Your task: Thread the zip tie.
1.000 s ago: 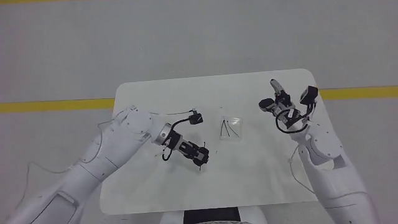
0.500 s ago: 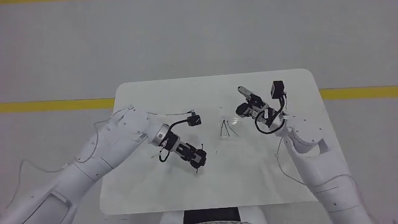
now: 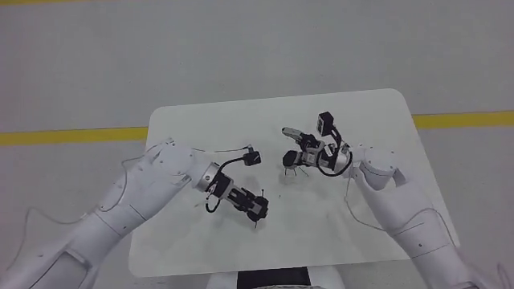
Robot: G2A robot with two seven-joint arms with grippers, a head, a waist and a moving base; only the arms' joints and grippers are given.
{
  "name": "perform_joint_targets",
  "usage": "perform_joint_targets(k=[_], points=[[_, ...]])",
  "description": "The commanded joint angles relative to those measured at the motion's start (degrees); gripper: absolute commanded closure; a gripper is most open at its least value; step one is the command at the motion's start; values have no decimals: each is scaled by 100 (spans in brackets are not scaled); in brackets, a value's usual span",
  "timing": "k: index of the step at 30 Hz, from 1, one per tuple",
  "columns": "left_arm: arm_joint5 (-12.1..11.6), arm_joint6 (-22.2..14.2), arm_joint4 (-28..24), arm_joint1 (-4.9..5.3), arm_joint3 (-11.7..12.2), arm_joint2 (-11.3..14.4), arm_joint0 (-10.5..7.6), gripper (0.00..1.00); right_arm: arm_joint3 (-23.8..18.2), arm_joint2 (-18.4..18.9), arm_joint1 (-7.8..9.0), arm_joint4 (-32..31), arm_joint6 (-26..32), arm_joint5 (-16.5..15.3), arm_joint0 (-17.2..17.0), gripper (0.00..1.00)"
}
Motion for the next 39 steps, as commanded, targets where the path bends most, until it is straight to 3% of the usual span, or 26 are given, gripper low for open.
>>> perform_joint_targets(k=[1, 9, 19, 27, 30, 39], points=[[0, 0, 105, 17, 3, 6, -34, 100, 39, -7, -1, 10, 31, -6, 40, 0], [0, 130, 80, 16, -61, 25, 34, 100, 146, -24, 16, -56, 115, -6, -26, 0], [0, 0, -238, 32, -33, 3, 119, 100, 494, -29, 117, 39, 1447, -174, -101, 0], [0, 0, -231, 33, -22, 2, 114, 100, 479, -27, 134, -80, 1467, -206, -93, 0], [0, 154, -78, 34, -73, 37, 162, 100, 428, -120, 124, -81, 1478, -293, -133, 0], [0, 0, -490, 30, -90, -152, 340, 100, 973, -532, 36, 402, 2282, -570, 255, 0]])
